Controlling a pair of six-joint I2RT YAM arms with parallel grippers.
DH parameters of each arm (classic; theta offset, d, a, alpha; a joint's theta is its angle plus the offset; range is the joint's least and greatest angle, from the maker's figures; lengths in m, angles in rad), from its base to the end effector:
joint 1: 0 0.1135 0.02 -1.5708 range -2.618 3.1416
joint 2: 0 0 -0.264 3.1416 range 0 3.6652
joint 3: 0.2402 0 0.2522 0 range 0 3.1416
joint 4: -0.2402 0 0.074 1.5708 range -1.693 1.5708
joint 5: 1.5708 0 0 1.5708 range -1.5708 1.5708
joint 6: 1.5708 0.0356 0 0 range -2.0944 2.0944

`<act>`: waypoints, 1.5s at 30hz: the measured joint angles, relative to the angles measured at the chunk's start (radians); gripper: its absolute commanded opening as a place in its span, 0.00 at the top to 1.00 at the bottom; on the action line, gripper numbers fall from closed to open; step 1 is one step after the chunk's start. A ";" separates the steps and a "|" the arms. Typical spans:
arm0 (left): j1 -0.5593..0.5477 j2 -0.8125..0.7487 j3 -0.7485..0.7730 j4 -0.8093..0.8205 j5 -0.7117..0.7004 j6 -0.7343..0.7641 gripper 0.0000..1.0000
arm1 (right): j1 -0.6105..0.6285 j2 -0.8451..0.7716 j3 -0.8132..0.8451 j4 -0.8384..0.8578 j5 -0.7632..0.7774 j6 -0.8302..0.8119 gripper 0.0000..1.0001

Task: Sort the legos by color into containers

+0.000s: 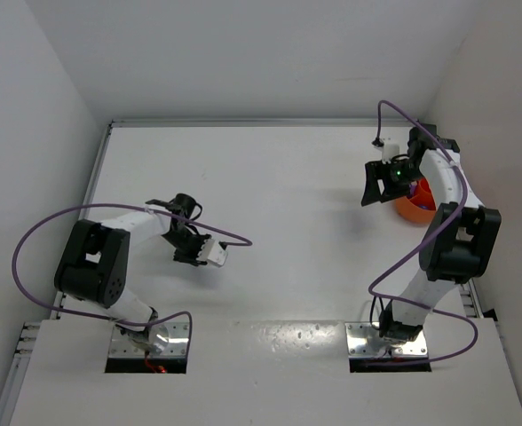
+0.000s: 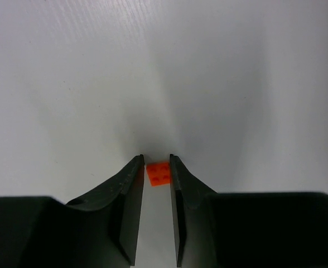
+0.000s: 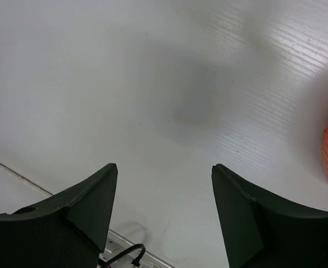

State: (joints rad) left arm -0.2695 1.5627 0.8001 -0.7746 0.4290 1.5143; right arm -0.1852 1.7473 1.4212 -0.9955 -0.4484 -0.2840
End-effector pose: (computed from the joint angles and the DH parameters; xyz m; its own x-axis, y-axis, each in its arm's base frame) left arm 0.2274 -0.0782 0.1453 0.2008 0.8865 -0.4170 0.9763 -0.2164 0.0101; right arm 0.3408 -0.0481 0.2490 -0.9314 -0.0824 -0.3545 -0.2085 0.9192 0.3342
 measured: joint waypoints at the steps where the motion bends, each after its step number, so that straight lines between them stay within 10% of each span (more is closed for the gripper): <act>1: 0.000 0.000 -0.001 0.004 0.000 0.000 0.72 | 0.000 0.000 0.000 0.000 0.000 0.000 0.31; 21: 0.003 0.063 0.093 0.017 0.022 -0.191 0.93 | 0.000 -0.002 -0.017 0.000 -0.027 0.002 0.34; 25: 0.008 0.066 0.151 0.019 0.047 -0.274 0.62 | 0.000 -0.003 -0.021 0.000 -0.034 0.006 0.34; 29: 0.017 0.064 0.160 0.013 0.049 -0.330 0.54 | 0.000 -0.011 -0.033 0.000 -0.037 0.008 0.34; 45: -0.012 -0.072 0.047 0.063 -0.167 -0.764 0.65 | 0.000 -0.013 -0.035 0.000 -0.053 0.009 0.34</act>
State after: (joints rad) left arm -0.2817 1.4902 0.8474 -0.7120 0.2623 0.7502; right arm -0.1852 1.7344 1.3857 -0.9955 -0.5014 -0.2752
